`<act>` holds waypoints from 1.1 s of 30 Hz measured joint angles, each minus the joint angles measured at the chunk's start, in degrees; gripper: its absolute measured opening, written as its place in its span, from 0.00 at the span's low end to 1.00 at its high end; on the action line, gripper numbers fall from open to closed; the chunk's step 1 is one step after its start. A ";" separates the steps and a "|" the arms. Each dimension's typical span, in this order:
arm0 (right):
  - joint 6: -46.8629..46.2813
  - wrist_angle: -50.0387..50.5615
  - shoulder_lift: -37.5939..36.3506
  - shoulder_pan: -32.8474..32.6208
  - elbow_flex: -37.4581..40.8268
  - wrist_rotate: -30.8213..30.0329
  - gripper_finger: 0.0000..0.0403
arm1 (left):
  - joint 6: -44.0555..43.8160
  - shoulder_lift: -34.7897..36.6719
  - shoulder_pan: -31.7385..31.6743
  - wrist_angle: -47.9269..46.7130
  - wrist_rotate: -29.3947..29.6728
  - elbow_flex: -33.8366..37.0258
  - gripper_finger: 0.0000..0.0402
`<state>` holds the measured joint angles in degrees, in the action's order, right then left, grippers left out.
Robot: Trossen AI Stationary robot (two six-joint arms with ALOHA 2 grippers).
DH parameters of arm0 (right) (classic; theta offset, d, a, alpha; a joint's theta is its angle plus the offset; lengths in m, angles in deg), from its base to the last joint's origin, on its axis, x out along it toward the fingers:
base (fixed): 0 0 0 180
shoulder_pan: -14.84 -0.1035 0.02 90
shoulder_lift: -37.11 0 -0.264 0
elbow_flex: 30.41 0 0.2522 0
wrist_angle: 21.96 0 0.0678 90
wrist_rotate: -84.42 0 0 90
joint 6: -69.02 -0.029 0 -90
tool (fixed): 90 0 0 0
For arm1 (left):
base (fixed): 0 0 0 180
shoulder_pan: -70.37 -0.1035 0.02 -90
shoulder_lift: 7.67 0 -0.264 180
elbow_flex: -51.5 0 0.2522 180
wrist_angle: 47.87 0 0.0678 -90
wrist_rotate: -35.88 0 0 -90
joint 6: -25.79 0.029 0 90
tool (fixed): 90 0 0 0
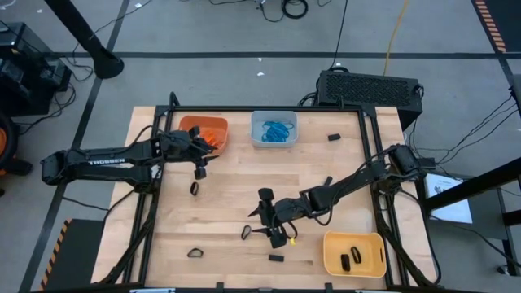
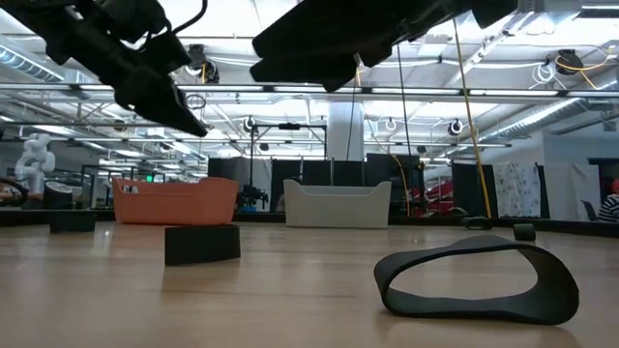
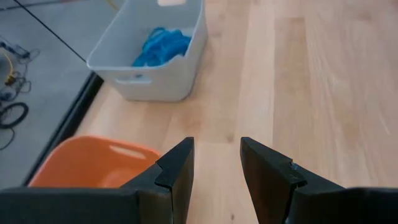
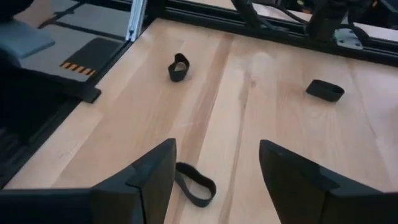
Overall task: Sort rubber bands into baskets
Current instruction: Put the black rubberband into the yellow bin
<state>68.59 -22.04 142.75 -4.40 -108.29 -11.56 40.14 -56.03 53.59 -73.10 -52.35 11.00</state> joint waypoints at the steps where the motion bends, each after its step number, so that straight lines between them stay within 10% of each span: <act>1: -0.14 -0.67 0.74 0.02 -0.06 -0.02 0.55 | 0.00 0.00 -0.02 -0.43 0.13 0.00 0.34; 20: 8.14 7.36 23.49 1.27 -18.02 6.47 0.55 | -0.08 0.00 0.00 3.69 0.15 0.00 0.34; 33: -0.63 26.08 22.13 1.31 -21.87 7.39 0.44 | 1.29 0.00 0.00 3.66 -0.06 0.00 0.34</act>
<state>67.96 4.05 164.88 -3.09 -130.17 -4.17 41.43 -56.03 53.59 -69.44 -52.41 11.00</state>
